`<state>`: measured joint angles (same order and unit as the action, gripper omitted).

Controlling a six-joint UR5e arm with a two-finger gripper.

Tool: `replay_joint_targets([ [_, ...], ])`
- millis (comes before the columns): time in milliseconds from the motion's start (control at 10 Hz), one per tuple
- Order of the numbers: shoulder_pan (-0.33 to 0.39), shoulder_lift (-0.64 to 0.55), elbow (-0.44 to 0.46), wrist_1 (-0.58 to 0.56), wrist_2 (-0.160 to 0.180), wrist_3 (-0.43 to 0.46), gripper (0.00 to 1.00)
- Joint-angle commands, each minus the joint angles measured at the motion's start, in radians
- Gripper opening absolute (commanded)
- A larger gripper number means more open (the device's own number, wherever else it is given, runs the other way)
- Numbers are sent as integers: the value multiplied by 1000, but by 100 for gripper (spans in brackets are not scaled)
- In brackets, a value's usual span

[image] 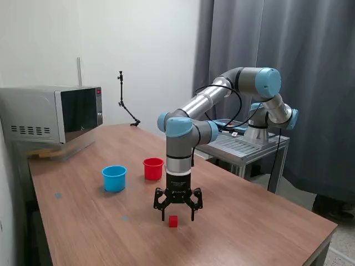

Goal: Place red objects in the red bin, and blue objects in the blue bin.

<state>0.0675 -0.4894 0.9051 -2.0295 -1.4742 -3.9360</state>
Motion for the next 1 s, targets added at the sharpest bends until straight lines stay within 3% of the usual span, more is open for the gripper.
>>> replay_joint_targets([
  [0, 0, 0, 0, 0, 0, -2, 100],
  [200, 0, 0, 0, 0, 0, -3, 100],
  [300, 0, 0, 0, 0, 0, -6, 0],
  [900, 0, 0, 1, 0, 0, -16, 0],
])
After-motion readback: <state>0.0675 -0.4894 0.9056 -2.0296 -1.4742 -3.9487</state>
